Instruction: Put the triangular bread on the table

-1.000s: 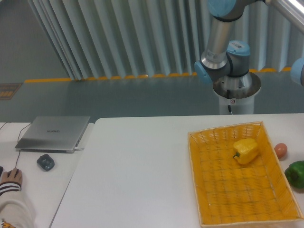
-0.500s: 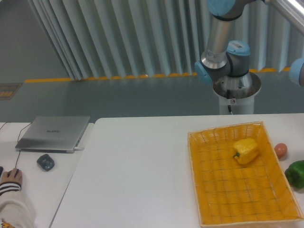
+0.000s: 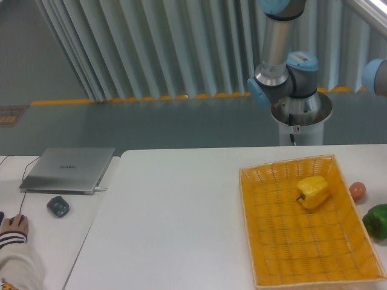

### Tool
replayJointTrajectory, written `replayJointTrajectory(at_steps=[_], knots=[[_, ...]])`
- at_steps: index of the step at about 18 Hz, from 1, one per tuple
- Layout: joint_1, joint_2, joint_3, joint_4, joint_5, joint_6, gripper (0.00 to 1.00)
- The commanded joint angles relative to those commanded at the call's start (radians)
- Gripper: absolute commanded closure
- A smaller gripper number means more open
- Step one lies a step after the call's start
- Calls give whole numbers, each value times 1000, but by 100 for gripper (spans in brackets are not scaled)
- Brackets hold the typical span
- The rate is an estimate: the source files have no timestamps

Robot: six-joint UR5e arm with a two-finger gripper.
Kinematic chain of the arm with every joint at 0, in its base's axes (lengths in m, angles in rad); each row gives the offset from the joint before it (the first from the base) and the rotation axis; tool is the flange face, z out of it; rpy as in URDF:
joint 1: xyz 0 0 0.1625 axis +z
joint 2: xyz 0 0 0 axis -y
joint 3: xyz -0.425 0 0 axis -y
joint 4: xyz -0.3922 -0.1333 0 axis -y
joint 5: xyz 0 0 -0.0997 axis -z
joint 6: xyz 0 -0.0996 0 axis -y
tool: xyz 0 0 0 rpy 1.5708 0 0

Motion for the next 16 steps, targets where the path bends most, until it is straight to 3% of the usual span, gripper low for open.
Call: replayJointTrajectory(at_steps=[2, 8, 16], knots=[[-2, 12, 0, -45, 23, 43, 0], [-8, 11, 5, -91, 74, 58, 0], [-28, -12, 14, -98, 75, 68, 0]])
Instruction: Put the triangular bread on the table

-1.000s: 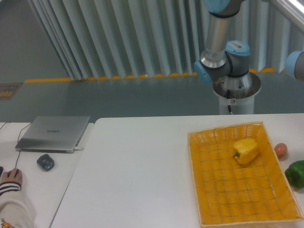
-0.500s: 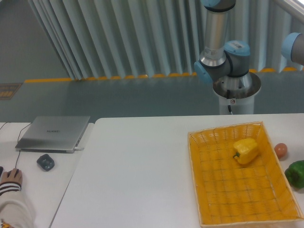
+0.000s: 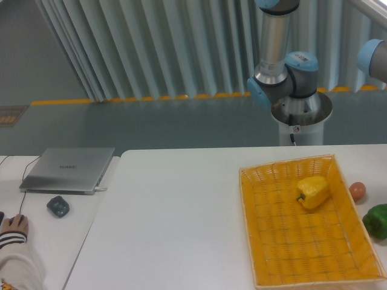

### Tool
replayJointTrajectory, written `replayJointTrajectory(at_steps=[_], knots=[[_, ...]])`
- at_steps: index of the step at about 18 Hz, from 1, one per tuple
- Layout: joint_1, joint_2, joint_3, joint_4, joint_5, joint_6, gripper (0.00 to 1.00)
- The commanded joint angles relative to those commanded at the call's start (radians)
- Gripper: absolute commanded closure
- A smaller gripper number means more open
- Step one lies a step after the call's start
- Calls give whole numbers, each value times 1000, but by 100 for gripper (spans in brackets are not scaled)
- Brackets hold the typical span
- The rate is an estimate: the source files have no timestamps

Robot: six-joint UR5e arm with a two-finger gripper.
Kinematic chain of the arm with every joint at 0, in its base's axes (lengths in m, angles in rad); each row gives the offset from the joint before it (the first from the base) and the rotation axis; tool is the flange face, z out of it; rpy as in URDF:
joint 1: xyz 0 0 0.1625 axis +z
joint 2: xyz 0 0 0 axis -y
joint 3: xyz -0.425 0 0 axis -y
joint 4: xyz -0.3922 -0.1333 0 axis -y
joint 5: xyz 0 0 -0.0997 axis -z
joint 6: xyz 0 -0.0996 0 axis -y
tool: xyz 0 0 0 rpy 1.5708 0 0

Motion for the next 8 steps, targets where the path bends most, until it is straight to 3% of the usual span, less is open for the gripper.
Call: replayJointTrajectory(at_steps=[8], knots=[[0, -2, 3, -2, -2, 0, 0]])
